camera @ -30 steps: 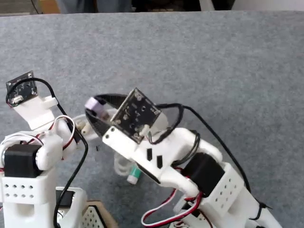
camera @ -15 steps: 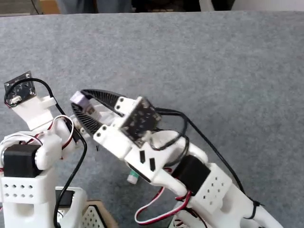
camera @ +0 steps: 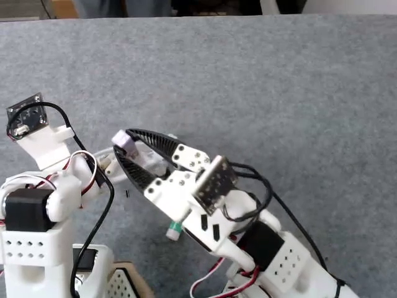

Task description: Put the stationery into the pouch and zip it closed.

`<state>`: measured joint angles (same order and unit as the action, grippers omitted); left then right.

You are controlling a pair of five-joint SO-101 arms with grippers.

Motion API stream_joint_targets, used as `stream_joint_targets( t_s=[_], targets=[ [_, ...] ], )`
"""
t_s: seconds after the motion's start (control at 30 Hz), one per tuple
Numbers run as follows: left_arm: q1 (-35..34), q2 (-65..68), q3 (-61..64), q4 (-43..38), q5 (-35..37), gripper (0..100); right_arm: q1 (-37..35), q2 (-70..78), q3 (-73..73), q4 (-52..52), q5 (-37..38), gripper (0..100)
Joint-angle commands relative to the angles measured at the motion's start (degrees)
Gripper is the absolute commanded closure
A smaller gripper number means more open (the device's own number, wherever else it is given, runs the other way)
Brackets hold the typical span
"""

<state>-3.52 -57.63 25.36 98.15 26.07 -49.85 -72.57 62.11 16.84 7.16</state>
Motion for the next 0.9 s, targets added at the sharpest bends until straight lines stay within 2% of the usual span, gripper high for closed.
stream_joint_targets(
  t_s=[0.0,0.23,0.4,0.5,0.77,0.87],
  targets=[
    [-0.40,-0.88,-0.66,-1.14,0.00,97,1.05,-2.07,0.48,-0.88,-0.35,98.5],
    [-0.40,-0.88,-0.92,-1.14,0.00,97,2.81,-2.07,2.86,-0.70,1.93,96.7],
    [-0.40,-0.88,-0.92,-1.14,0.00,97,2.55,-2.07,2.95,0.97,4.75,77.4],
    [-0.40,-0.88,-0.92,-1.14,0.00,97,2.55,-2.07,2.86,2.46,4.75,70.4],
    [-0.40,-0.88,-0.92,-1.23,0.00,97,3.08,-2.51,-0.57,2.46,4.75,76.3],
    [-0.40,-0.88,-0.92,-1.32,0.00,97,7.12,-2.51,-4.35,5.98,4.66,79.9]
  ],
)
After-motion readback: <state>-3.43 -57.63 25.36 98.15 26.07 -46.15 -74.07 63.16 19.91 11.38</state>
